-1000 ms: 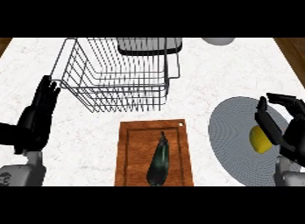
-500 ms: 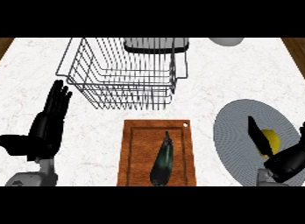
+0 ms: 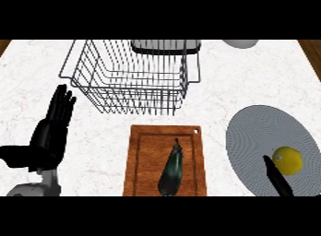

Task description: Pick the lemon from the placemat and place it in the basket

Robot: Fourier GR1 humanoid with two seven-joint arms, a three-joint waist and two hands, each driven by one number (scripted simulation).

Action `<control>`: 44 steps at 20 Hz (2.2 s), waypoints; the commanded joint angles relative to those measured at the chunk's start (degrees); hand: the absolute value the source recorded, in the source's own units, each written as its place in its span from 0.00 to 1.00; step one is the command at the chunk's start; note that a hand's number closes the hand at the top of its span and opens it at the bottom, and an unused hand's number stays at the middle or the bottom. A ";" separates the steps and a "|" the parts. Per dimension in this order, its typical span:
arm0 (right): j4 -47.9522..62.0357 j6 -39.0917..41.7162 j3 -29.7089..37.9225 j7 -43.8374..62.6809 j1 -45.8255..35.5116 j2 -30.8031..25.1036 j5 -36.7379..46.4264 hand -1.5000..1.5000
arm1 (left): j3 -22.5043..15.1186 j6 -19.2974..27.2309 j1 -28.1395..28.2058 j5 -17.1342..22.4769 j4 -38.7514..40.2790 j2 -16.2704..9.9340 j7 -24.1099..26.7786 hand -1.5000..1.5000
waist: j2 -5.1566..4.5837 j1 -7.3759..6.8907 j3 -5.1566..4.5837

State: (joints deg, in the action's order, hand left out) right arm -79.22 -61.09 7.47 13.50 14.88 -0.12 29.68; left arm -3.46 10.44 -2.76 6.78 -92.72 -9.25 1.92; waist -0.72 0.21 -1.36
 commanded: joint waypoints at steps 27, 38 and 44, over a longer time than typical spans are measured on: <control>-43.12 58.57 -12.72 70.83 -6.60 0.05 41.36 0.00 | 0.69 -1.63 0.33 1.20 -1.13 -0.04 -1.70 0.50 | 0.73 -0.43 1.24; -32.10 56.61 -5.54 66.61 -14.76 0.12 41.66 0.00 | 0.36 -2.39 2.71 0.29 -2.01 0.49 -0.09 0.50 | 0.62 -0.53 1.33; -29.07 55.33 -3.68 64.51 -14.99 0.12 41.20 0.00 | -0.66 -0.78 3.84 -1.25 -4.07 1.71 -1.59 0.50 | 0.72 -0.45 1.36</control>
State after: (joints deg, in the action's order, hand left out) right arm -109.87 -5.94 2.33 68.55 1.99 0.01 70.97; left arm -4.75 10.60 -0.08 5.00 -96.07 -6.95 0.36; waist -0.03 -0.24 -0.01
